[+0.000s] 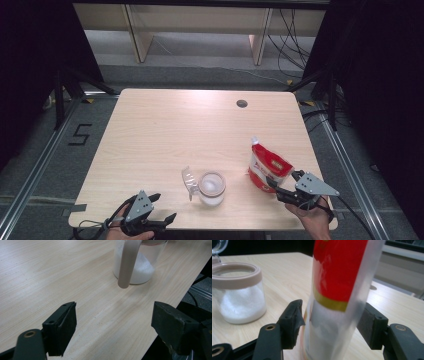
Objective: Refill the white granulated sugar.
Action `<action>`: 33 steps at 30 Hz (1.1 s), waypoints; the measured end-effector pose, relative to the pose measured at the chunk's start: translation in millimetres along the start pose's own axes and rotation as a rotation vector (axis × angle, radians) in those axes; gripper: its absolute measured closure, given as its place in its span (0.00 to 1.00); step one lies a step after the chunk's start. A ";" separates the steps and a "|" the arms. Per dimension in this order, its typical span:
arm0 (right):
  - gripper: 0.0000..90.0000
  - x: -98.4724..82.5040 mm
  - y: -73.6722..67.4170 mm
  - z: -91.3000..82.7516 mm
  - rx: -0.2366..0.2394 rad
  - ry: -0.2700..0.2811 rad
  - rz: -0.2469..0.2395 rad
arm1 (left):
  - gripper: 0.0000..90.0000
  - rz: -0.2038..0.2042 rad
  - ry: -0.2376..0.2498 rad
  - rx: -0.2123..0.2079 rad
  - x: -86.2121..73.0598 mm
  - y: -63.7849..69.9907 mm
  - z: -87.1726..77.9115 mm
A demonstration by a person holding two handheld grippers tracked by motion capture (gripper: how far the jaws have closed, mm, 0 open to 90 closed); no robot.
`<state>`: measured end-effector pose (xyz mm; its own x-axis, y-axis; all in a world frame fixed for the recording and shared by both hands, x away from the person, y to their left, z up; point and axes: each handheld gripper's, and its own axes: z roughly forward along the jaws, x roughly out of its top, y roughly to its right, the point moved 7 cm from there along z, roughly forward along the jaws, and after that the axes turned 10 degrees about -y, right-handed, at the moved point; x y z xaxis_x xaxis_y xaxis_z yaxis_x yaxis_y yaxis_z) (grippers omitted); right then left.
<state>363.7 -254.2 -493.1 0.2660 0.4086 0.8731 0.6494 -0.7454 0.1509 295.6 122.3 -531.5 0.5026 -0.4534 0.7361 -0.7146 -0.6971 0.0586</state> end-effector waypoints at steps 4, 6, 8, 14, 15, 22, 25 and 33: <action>0.44 -4.3 -1.2 -6.0 -0.007 -0.018 0.003 | 0.22 0.005 -0.008 0.002 -0.5 -0.7 -0.5; 0.44 -5.4 -3.6 -8.5 0.006 -0.024 0.024 | 0.22 0.012 -0.008 0.004 -0.4 -1.2 -0.9; 0.44 -7.0 -4.1 -11.3 -0.004 -0.038 0.036 | 0.22 0.013 -0.014 0.012 -0.8 -2.2 -1.6; 0.43 -13.7 -8.3 -16.9 -0.015 -0.082 0.062 | 0.22 -0.001 -0.001 -0.006 0.6 -0.4 0.0; 0.43 -15.4 -9.4 -18.0 -0.008 -0.095 0.072 | 0.22 0.018 -0.023 0.006 -0.6 -2.6 -0.7; 0.40 -23.7 -12.0 -26.3 -0.024 -0.122 0.075 | 0.22 -0.014 0.004 -0.010 2.1 0.0 0.3; 0.37 -28.0 -15.5 -30.8 -0.024 -0.149 0.108 | 0.22 -0.016 -0.001 -0.017 2.6 0.2 0.7; 0.23 -37.9 -21.9 -33.3 -0.011 -0.198 0.172 | 0.22 -0.035 0.021 -0.037 5.3 1.6 1.1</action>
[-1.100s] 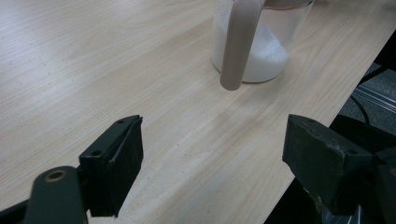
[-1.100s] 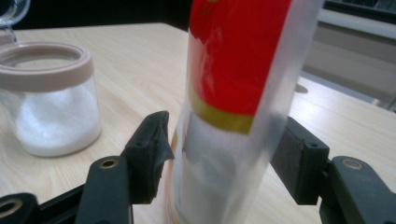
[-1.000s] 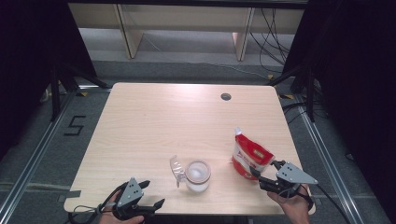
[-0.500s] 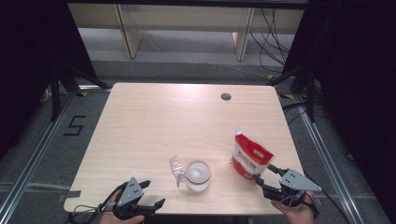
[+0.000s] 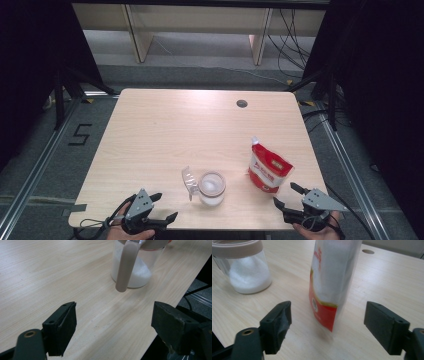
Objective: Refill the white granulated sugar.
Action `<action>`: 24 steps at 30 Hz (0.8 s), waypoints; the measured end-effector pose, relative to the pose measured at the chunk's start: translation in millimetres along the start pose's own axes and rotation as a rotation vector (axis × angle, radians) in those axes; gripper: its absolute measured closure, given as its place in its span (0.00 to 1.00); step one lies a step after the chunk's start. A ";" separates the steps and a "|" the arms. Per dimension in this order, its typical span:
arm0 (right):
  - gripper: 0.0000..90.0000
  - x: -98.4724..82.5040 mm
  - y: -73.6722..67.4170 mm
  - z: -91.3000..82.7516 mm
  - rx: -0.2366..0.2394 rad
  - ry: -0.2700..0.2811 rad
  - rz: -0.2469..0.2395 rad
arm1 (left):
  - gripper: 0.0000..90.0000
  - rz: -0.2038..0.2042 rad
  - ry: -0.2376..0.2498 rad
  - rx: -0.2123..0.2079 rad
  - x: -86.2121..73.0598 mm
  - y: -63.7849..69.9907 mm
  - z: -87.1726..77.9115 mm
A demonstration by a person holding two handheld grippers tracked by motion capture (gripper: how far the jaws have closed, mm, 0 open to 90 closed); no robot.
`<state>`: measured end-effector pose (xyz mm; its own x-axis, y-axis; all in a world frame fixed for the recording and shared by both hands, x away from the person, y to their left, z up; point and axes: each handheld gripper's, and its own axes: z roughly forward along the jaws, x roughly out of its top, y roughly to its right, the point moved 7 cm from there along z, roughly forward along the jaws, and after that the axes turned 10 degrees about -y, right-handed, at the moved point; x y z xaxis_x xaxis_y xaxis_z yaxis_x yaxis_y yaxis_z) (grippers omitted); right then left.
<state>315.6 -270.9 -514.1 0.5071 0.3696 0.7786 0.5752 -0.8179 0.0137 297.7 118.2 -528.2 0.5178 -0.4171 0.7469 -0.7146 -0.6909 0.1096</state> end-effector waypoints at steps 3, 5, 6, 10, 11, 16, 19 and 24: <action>0.21 -0.6 -3.0 0.4 0.022 0.002 -0.010 | 0.22 0.002 -0.010 0.002 0.6 -0.7 -0.2; 0.19 -3.2 -5.0 0.2 0.010 -0.014 -0.009 | 0.22 0.006 -0.010 0.002 1.0 -0.6 0.2; 0.19 -4.6 -6.0 -0.6 0.012 -0.025 -0.009 | 0.22 0.009 -0.009 0.002 1.4 -0.7 0.4; 0.20 -5.5 -6.8 -2.3 0.015 -0.019 -0.046 | 0.22 0.019 -0.035 0.012 0.5 -3.4 1.5; 0.20 -6.0 -7.9 -3.5 0.011 -0.019 -0.033 | 0.22 0.002 -0.015 -0.002 2.0 -1.0 2.8; 0.20 -8.3 -14.5 -6.7 0.023 -0.024 -0.022 | 0.22 -0.001 -0.011 -0.007 3.1 -1.0 4.8; 0.20 -9.5 -18.6 -8.1 0.032 -0.027 -0.009 | 0.22 -0.002 -0.013 -0.003 3.0 -1.4 4.3; 0.20 -9.6 -19.3 -7.7 0.042 -0.014 -0.048 | 0.22 0.004 -0.015 -0.003 2.6 -1.0 3.9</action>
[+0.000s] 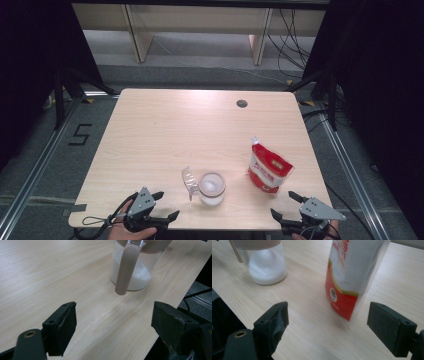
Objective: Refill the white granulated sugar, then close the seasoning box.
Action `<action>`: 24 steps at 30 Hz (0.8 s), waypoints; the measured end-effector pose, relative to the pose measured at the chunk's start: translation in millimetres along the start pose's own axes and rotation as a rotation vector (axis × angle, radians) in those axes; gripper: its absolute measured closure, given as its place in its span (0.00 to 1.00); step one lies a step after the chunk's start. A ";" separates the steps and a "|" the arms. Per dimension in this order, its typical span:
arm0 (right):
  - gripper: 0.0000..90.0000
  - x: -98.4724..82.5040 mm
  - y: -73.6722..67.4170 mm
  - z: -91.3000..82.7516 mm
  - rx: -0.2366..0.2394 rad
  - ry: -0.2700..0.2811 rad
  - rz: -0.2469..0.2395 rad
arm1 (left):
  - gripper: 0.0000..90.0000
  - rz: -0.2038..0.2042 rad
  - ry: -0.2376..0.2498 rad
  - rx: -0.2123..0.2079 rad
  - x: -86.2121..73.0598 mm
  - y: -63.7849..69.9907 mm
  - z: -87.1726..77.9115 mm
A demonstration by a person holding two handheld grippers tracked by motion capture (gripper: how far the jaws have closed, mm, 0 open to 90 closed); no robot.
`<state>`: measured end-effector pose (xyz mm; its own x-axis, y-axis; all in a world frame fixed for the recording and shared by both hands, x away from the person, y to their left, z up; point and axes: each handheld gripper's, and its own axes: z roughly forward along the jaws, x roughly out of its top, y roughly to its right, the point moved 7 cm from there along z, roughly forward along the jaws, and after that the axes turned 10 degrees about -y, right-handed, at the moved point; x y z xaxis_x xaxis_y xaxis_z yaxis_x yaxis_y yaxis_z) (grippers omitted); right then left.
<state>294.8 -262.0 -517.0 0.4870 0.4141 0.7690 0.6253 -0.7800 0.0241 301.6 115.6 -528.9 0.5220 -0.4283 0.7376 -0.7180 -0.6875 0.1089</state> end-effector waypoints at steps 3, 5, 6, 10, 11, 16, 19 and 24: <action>0.20 0.4 -1.2 0.1 -0.004 0.010 -0.019 | 0.22 -0.001 0.004 0.001 0.5 0.0 -0.8; 0.20 -0.4 -3.5 -0.4 0.002 0.001 -0.019 | 0.22 0.011 -0.006 0.012 0.1 -2.0 -0.8; 0.20 -0.2 -3.8 0.2 0.010 0.003 -0.034 | 0.22 -0.003 0.004 0.000 0.8 -0.3 -0.8; 0.20 -2.2 -3.3 -0.5 -0.001 -0.009 -0.024 | 0.22 -0.020 0.003 -0.023 2.2 0.7 -0.3; 0.20 -2.3 -4.4 -0.1 0.011 -0.010 -0.023 | 0.22 -0.029 0.011 -0.029 3.4 1.5 0.2; 0.20 -2.6 -2.6 0.4 -0.006 -0.009 -0.035 | 0.32 -0.033 0.033 -0.038 7.9 2.5 -0.9; 0.20 -3.4 -5.3 -0.2 0.000 -0.019 0.000 | 0.48 -0.017 0.062 -0.030 11.8 1.7 -5.1; 0.21 -2.3 -2.4 -0.3 -0.008 -0.005 -0.031 | 0.76 -0.009 0.114 -0.051 18.5 4.6 -9.6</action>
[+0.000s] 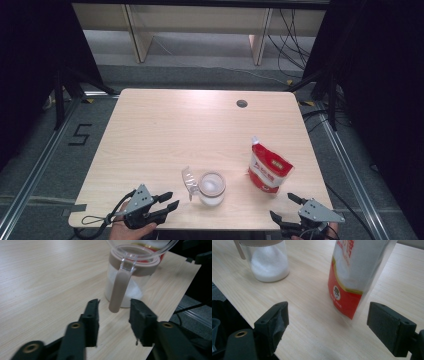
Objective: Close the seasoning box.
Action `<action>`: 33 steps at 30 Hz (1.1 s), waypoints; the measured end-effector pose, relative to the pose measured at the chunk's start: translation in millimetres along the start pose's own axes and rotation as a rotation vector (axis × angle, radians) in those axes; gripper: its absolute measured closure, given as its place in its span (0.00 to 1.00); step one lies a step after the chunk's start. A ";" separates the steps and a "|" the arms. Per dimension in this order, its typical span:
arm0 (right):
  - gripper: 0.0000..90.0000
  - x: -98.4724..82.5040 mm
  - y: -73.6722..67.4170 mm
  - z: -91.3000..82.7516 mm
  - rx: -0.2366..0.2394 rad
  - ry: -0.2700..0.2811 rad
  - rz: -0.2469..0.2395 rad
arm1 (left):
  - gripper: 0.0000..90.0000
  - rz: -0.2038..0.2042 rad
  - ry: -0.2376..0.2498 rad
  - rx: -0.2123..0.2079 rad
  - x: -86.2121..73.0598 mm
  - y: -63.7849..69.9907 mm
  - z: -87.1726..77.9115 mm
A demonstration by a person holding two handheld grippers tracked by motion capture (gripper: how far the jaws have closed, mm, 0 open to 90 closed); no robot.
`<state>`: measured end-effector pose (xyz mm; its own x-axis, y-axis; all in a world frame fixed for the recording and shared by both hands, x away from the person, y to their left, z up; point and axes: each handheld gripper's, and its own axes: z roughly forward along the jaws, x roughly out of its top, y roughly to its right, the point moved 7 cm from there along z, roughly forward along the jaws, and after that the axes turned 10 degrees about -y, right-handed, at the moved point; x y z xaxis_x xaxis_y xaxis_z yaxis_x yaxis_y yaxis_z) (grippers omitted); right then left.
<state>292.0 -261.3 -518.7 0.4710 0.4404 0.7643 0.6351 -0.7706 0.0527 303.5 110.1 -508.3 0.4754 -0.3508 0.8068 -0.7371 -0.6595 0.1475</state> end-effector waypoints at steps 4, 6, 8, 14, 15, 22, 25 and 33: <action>0.21 0.0 -0.3 -0.4 -0.011 0.001 -0.001 | 0.92 0.036 0.007 0.020 6.2 4.8 -3.9; 0.21 0.5 -2.4 1.2 0.015 0.000 0.000 | 0.96 0.046 0.007 0.009 9.8 9.2 -4.1; 0.21 1.3 -0.2 1.6 -0.006 0.008 -0.021 | 0.99 0.052 0.001 0.009 11.4 11.4 -3.0; 0.22 0.5 -2.2 2.4 0.007 0.003 -0.007 | 0.99 0.063 -0.019 0.003 15.3 13.8 -0.3; 0.22 0.7 -2.1 2.5 0.007 0.004 -0.007 | 0.99 0.066 -0.023 -0.002 16.3 14.7 -0.2; 0.22 -0.7 -4.6 1.6 0.010 -0.014 0.021 | 0.99 0.060 -0.010 -0.003 23.9 13.1 1.4; 0.22 0.0 -2.3 1.9 0.005 -0.005 0.000 | 0.99 0.074 0.003 -0.007 30.2 17.1 1.0; 0.22 0.2 -3.5 3.0 0.018 -0.004 -0.005 | 0.99 0.100 -0.002 -0.006 41.1 23.5 8.1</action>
<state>291.7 -257.1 -520.6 0.4702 0.4456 0.7618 0.6483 -0.7601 0.0444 309.6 74.8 -476.3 0.4005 -0.4157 0.8166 -0.7838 -0.6171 0.0702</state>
